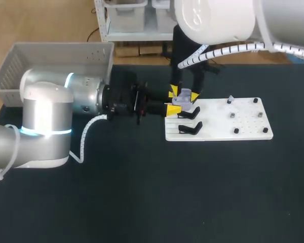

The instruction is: Pick up each earbud case from the left stands, insert the matching earbuds, close the lid, and place the case in the box.

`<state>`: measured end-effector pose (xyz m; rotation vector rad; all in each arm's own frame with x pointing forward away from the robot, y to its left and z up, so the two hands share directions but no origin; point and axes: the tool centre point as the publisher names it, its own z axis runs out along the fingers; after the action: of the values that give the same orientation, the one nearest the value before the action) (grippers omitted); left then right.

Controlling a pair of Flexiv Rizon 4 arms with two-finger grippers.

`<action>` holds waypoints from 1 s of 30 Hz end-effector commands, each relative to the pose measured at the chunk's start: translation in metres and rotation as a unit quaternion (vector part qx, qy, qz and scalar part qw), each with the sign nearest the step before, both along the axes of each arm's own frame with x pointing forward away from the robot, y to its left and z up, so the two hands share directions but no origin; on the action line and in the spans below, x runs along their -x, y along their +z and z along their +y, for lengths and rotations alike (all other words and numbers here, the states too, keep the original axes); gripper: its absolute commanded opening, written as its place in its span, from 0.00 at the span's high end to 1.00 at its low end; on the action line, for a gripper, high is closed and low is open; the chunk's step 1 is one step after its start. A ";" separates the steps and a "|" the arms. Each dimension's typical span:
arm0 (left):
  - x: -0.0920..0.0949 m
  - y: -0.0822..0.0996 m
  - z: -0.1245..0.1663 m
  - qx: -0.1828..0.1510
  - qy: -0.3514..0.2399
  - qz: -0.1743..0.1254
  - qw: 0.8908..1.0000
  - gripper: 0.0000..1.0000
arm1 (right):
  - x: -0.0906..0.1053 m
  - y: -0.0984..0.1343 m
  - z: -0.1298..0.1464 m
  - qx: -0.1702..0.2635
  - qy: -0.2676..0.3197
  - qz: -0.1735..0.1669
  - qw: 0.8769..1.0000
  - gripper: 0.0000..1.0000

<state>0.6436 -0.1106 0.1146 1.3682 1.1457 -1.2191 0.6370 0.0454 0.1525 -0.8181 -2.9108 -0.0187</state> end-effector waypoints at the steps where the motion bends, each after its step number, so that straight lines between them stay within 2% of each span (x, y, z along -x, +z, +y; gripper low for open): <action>1: 0.001 -0.001 0.000 0.001 0.002 -0.001 1.000 1.00 | 0.019 0.006 -0.002 -0.025 0.017 -0.015 0.999 0.59; 3: 0.001 -0.001 0.000 0.001 0.002 -0.001 1.000 1.00 | 0.026 0.010 -0.002 -0.045 0.044 -0.028 0.998 0.58; 5: 0.001 -0.001 0.000 0.001 0.002 -0.001 1.000 1.00 | 0.034 0.014 -0.002 -0.063 0.103 -0.055 0.991 0.57; 6: 0.001 -0.001 0.000 0.001 0.002 -0.001 1.000 1.00 | 0.036 0.015 -0.004 -0.063 0.133 -0.078 0.986 0.58; 8: 0.001 -0.001 0.000 0.001 0.002 -0.001 1.000 1.00 | 0.042 0.011 -0.012 -0.036 0.193 -0.099 0.976 0.53; 9: 0.001 -0.001 0.000 0.001 0.002 -0.001 1.000 1.00 | 0.044 0.010 -0.017 -0.033 0.204 -0.109 0.972 0.52; 12: 0.001 -0.001 0.000 0.001 0.002 -0.001 1.000 1.00 | 0.044 0.007 -0.041 -0.041 0.188 -0.131 0.973 0.58; 14: 0.001 -0.001 0.000 0.001 0.002 -0.001 1.000 1.00 | 0.042 0.008 -0.056 -0.039 0.174 -0.147 0.973 0.53; 20: 0.001 -0.001 0.000 0.001 0.002 -0.001 1.000 1.00 | 0.028 0.011 -0.086 -0.035 0.152 -0.185 0.970 0.55; 26: 0.001 -0.001 0.000 0.001 0.002 -0.001 1.000 1.00 | 0.004 0.001 -0.104 -0.039 0.144 -0.194 0.970 0.53; 30: 0.001 -0.001 0.000 0.001 0.002 -0.001 1.000 1.00 | -0.015 -0.012 -0.115 -0.037 0.140 -0.184 0.972 0.53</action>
<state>0.6436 -0.1106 0.1146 1.3682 1.1458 -1.2191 0.6432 -0.0644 0.1529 -0.4297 -3.3160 -0.1797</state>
